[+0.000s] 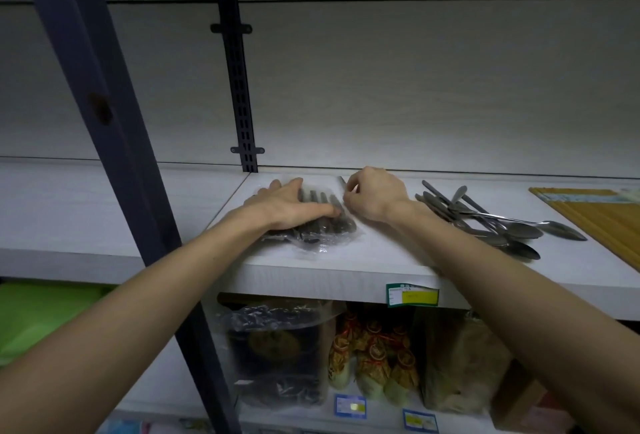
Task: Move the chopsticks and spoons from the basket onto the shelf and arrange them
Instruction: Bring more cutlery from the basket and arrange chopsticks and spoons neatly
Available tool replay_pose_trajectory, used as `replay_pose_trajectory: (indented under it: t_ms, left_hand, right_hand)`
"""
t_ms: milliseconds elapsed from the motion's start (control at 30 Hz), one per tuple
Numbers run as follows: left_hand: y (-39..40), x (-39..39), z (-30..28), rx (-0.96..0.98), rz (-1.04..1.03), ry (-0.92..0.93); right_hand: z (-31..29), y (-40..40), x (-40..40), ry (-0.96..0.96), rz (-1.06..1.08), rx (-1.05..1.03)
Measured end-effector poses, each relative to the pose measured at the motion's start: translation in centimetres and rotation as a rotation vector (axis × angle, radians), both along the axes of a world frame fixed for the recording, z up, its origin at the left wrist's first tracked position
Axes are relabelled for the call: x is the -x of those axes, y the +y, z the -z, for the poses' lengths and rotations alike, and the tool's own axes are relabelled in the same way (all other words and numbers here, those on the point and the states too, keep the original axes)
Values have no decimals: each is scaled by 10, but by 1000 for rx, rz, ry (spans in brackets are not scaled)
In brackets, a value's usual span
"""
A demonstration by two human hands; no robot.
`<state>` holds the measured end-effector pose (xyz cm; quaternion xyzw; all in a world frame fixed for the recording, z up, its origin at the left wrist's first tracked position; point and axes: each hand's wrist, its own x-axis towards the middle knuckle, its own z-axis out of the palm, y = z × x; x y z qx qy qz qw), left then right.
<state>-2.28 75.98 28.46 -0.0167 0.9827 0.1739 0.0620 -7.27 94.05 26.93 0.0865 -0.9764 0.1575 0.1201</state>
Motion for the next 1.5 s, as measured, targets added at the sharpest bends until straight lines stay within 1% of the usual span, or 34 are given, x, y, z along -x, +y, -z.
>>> replay_pose_trajectory:
  t_ms: [100,200,267,333,433,500,533,600,633,667,733,767,833,900,1000,1067,1133,1167,1233,1300,1367,1500]
  left_hand:
    - [-4,2,-3,-5,15,-26]
    - [-4,4,-3,9,28,-17]
    - [-2,5,-2,11,25,-12]
    - [0,5,-2,18,19,-4]
    - [2,6,-1,15,11,-3]
    - [-2,7,-3,-78,27,28]
    - [-6,6,-6,-159,23,68]
    - [-19,4,-10,-340,-11,172]
    - [-26,3,-10,-401,-28,197]
    - [-30,0,-10,-422,-34,198]
    - [-33,-5,-4,-374,1,151]
    - [-32,-8,1,-327,40,114]
    - [-26,-14,4,-223,78,81]
    - [-27,-18,4,-199,71,112]
    - [-32,-23,2,-148,54,158]
    - [-33,-22,0,-119,-7,192]
    - [-33,-21,2,-123,-30,259]
    - [-33,-18,4,-136,1,278]
    - [-31,-16,9,-218,114,218]
    - [-30,-13,16,-289,161,147]
    - [-33,-7,17,-272,159,170]
    - [-39,10,8,-196,103,321]
  right_hand:
    - [-3,17,-7,-41,32,14]
    - [-10,37,-15,-103,47,74]
    - [-13,45,-22,-167,14,121]
    - [-17,46,-32,-212,-33,125]
    - [-23,37,-46,-241,-75,125]
    - [-27,30,-52,-259,-102,162]
    - [-27,27,-51,-222,-88,188]
    - [-25,21,-46,-82,-16,205]
    - [-23,15,-46,-51,-15,218]
    - [-20,8,-46,-79,-52,270]
    - [-14,-10,-51,-204,-138,420]
    - [-10,-20,-53,-242,-159,439]
    - [1,-32,-54,-241,-167,338]
    - [8,-36,-56,-214,-143,254]
    - [5,-33,-60,-191,-95,273]
    - [0,-33,-63,-168,-56,289]
    - [-5,-38,-65,-110,-46,259]
    - [-6,-41,-65,-112,-58,244]
    - [-4,-47,-62,-204,-78,222]
    - [1,-49,-61,-261,-74,212]
    - [2,-48,-65,-244,-74,256]
    - [-7,-44,-69,-249,-74,319]
